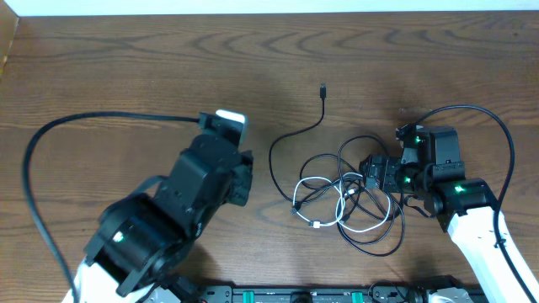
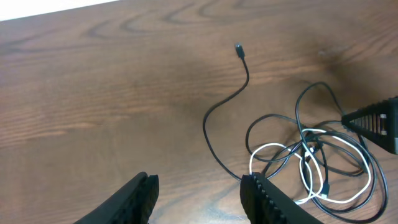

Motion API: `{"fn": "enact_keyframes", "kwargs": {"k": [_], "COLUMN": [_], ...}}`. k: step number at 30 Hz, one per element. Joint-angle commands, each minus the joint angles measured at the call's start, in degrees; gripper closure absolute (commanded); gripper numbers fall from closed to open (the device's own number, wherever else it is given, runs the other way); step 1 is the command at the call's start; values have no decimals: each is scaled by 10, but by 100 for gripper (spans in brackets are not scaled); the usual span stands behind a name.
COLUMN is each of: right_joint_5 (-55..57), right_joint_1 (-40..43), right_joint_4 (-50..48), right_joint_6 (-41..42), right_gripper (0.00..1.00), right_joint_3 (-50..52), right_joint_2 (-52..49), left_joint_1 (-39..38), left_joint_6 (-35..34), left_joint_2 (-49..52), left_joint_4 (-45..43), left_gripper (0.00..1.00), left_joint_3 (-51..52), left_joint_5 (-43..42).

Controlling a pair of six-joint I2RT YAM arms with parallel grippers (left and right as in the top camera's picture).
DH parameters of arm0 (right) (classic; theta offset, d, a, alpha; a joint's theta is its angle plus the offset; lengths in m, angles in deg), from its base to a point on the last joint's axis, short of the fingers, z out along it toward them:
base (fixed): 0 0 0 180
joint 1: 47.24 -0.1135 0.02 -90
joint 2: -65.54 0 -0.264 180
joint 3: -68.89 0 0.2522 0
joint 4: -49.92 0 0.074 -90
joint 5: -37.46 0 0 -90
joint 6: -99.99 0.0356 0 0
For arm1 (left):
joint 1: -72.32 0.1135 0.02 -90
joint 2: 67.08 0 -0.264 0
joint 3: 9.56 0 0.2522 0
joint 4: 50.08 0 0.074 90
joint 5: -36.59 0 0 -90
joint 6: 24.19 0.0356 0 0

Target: Untangle cables

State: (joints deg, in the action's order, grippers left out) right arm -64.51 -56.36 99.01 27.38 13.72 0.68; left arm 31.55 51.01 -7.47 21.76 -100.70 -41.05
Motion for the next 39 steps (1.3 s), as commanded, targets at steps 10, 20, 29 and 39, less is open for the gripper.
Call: {"fn": "enact_keyframes", "kwargs": {"k": [10,20,29,39], "right_joint_5": [-2,-2,-2,-17], "right_joint_1": [2,2,2,2], "right_joint_4": [3,3,2,14], "right_joint_6": [3,3,4,4], "right_gripper": [1,1,1,1], "right_joint_3": [3,3,3,2], "right_joint_2": [0,0,0,4], "left_joint_1": [1,1,1,1], "left_joint_6": [-36,-35,-35,-35], "left_joint_2": [45,67,134,248], "left_joint_4": [-15,-31,-31,-33], "left_gripper": [46,34,31,22], "left_joint_3": [-7,-7,-7,-6], "left_joint_5": [-7,-14,-14,-14]}}
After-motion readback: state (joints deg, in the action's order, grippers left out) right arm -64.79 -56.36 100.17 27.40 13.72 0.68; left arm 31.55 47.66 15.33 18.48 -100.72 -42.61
